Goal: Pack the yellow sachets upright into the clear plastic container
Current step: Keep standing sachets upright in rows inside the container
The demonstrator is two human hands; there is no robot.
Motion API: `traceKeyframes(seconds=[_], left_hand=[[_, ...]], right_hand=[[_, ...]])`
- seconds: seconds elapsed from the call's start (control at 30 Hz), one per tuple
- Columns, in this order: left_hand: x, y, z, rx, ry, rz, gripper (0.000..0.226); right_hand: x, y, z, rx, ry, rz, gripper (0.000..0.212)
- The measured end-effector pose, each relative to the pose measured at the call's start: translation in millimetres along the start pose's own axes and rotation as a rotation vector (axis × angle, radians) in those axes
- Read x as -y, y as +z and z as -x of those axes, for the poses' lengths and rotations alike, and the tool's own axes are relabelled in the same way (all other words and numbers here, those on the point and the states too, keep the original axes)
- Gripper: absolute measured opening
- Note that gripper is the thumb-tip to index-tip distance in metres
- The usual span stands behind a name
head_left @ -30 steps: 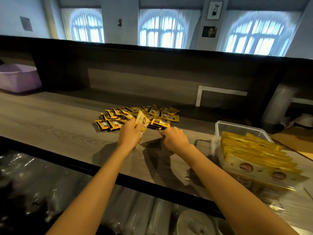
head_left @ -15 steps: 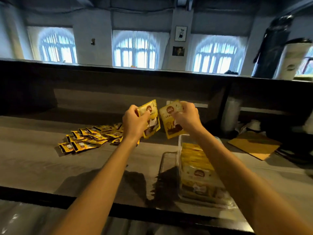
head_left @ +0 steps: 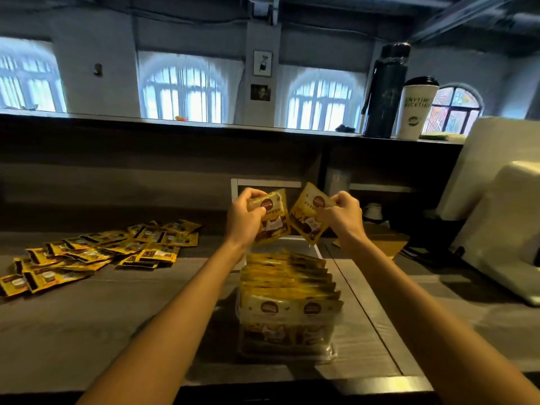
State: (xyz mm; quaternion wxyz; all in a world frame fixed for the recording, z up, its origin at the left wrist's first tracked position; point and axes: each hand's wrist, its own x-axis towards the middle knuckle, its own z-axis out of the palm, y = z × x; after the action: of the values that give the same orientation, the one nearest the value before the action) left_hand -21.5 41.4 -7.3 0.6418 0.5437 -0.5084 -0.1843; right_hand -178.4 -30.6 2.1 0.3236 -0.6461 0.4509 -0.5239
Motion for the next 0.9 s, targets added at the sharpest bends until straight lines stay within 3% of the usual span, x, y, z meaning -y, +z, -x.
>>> traceKeyframes(seconds=[0.3,0.37,0.47,0.57,0.7,0.9], left_hand=[[17.8,-9.1,11.6,0.333,-0.196,-0.075,0.014],[20.8,-12.6,12.7,0.384,-0.211,-0.122,0.016],[24.8,-16.6,13.1,0.394,-0.151,-0.257,0.015],[26.0,-18.8,12.5,0.435,-0.075,-0.444,0.008],[24.6,-19.0,14.5,0.498,-0.118,-0.515,0.016],[22.0,-20.2,20.6,0.493,-0.129,-0.575,0.027]], right_hand=[[-16.5,4.5,17.7,0.288,0.075,-0.004,0.021],[-15.4,1.5,21.1,0.354,0.055,0.031,0.029],[-16.5,-3.1,24.6,0.463,0.016,0.124,0.042],[-17.7,-4.9,29.4,0.540,0.023,0.187,0.031],[-18.6,-4.1,33.2,0.668,0.031,0.275,0.022],[-20.1,-2.7,36.3,0.667,-0.003,0.382,0.032]])
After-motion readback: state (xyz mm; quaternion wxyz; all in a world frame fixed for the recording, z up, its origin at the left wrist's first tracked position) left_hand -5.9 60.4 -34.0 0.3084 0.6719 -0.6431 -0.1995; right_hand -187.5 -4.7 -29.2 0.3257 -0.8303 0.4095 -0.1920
